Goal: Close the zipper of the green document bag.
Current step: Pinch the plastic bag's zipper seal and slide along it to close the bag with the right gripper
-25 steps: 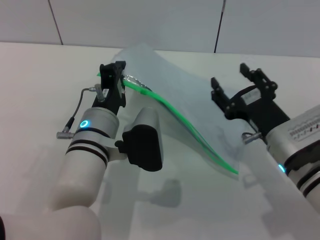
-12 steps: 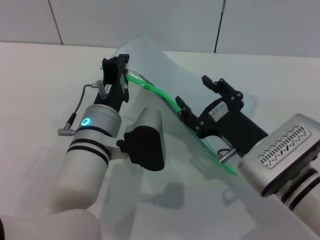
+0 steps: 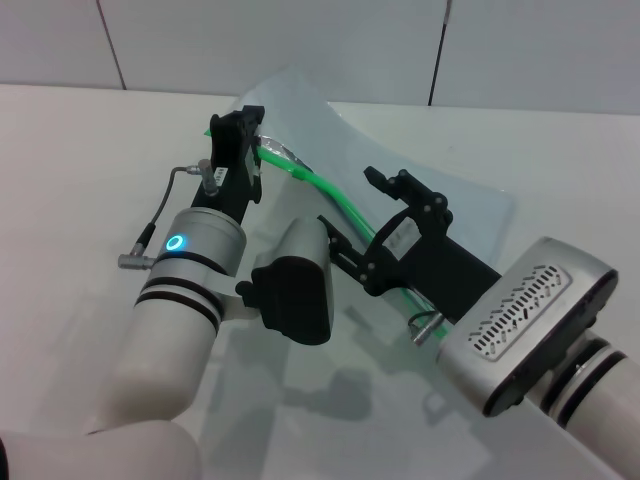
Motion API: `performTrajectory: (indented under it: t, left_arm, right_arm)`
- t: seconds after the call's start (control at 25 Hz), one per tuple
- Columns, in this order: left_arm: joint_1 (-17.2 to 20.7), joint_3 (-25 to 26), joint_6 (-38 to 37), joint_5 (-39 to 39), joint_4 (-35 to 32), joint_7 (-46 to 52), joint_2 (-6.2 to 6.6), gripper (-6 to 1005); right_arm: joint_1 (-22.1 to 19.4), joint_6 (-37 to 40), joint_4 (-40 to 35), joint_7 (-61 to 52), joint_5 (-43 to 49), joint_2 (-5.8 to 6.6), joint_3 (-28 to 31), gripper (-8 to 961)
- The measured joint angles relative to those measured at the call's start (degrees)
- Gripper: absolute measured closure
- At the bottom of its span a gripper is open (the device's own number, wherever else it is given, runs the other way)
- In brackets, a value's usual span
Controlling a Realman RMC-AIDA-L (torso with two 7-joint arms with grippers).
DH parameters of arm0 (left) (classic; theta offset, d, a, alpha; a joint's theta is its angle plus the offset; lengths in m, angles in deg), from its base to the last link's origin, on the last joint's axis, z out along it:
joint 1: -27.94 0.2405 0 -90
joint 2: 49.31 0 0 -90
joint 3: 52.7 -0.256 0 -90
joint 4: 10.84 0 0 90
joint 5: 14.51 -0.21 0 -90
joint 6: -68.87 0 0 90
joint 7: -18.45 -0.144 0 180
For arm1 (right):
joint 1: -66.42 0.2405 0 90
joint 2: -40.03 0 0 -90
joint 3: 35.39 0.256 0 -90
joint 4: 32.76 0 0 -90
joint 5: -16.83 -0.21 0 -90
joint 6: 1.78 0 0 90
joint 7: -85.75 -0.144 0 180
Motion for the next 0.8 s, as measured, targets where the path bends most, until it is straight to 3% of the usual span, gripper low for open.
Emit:
performTrajectory:
  t: [0.8]
  left_arm:
    - [-0.36,-0.59,-0.72,-2.35,-0.19,-0.81,-0.01,945]
  right_arm:
    - [4.22,3.57,0.35,1.43,0.08,-0.45,0.68,250]
